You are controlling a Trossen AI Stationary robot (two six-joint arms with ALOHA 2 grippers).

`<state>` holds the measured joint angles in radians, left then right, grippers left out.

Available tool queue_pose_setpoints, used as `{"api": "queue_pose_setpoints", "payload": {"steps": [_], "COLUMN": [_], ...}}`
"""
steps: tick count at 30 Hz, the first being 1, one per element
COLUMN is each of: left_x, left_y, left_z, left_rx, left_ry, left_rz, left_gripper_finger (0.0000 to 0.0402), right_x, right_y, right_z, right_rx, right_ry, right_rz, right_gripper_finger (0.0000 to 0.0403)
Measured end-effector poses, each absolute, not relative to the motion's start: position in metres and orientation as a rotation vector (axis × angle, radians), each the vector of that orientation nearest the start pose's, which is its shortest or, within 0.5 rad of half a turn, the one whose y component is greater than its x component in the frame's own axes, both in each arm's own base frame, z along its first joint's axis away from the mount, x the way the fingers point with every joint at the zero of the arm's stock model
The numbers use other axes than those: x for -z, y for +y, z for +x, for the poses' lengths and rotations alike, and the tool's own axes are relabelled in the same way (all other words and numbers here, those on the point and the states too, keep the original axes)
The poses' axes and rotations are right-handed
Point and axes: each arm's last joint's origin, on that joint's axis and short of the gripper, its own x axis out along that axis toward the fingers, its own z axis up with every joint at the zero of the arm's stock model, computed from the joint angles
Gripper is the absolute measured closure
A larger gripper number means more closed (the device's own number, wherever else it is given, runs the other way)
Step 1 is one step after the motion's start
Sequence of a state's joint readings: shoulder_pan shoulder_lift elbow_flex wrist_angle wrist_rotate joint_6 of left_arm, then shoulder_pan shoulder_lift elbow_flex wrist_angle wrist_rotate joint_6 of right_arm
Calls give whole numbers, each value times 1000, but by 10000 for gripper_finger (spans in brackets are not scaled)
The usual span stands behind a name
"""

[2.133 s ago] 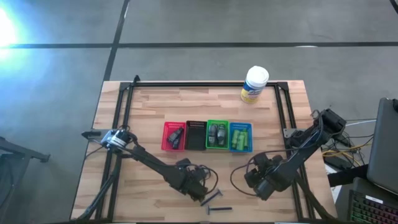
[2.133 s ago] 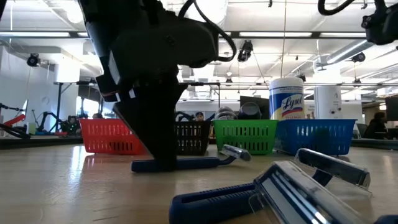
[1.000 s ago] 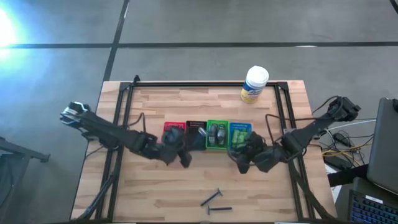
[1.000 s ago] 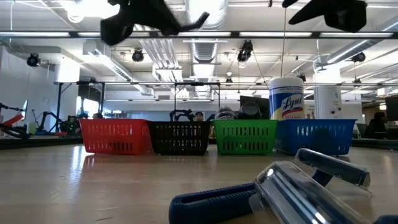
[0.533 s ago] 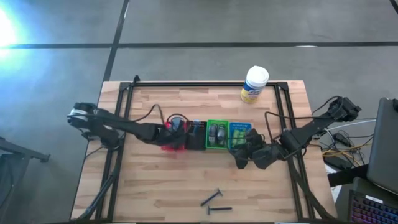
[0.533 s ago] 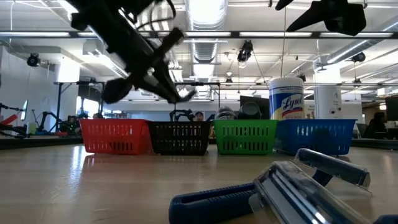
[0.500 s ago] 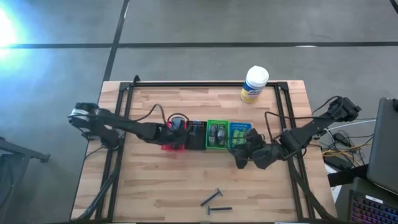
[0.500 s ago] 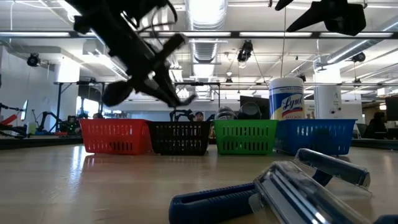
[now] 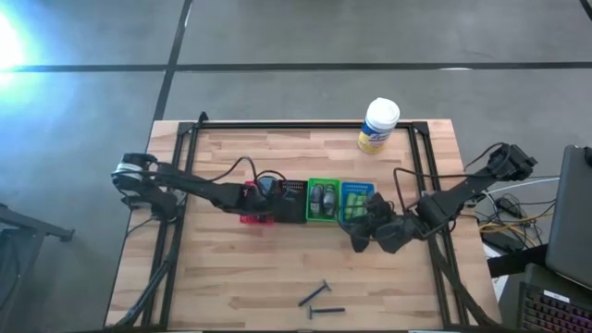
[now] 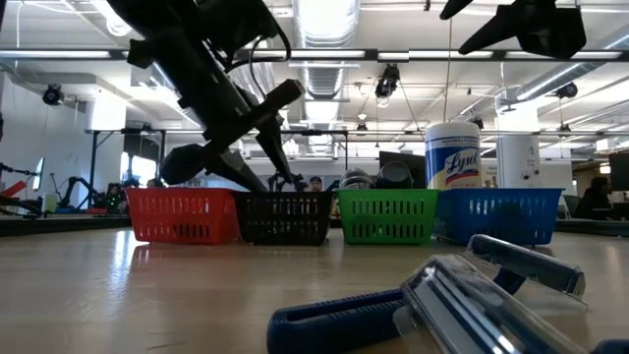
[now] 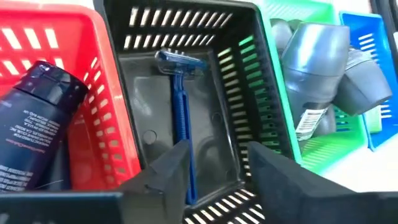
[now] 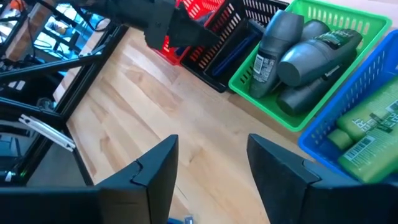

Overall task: Pick & Place Travel size toiletries
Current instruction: Put the blue razor into the black basket

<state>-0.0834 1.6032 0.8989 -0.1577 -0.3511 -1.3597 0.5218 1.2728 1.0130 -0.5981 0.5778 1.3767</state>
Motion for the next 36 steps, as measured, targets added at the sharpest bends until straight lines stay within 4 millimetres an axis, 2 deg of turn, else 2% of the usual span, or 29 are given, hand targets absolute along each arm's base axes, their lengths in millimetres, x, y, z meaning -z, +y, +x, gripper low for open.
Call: {"api": "queue_pose_setpoints", "payload": {"steps": [3, 5, 9, 13, 19, 24, 30, 36], "left_x": [-192, -205, -233, -240, -225, -204, -181, -185], "left_y": [-20, -31, -67, -107, -159, -196, -219, -242], "left_z": [314, 317, 319, 317, 323, 353, 395, 423], "left_rx": [-719, -601, -305, -135, -62, -62, -159, -142], "left_ry": [518, 522, 572, 602, 656, 682, 884, 891], "left_rz": [-1054, -971, -738, -535, -443, -380, -262, -264], "left_gripper_finger": [217, 211, 211, 213, 213, 213, 213, 213], "right_x": [-280, -279, -277, -275, -273, -272, -268, -266], "right_y": [114, 114, 115, 116, 118, 125, 131, 141], "right_z": [228, 227, 223, 220, 215, 211, 200, 187], "right_rx": [515, 509, 507, 511, 518, 494, 509, 517], "right_ry": [560, 588, 630, 662, 697, 716, 776, 811], "right_rz": [853, 849, 830, 808, 786, 771, 759, 770], "right_gripper_finger": [222, 225, 226, 216, 198, 185, 168, 147]}}
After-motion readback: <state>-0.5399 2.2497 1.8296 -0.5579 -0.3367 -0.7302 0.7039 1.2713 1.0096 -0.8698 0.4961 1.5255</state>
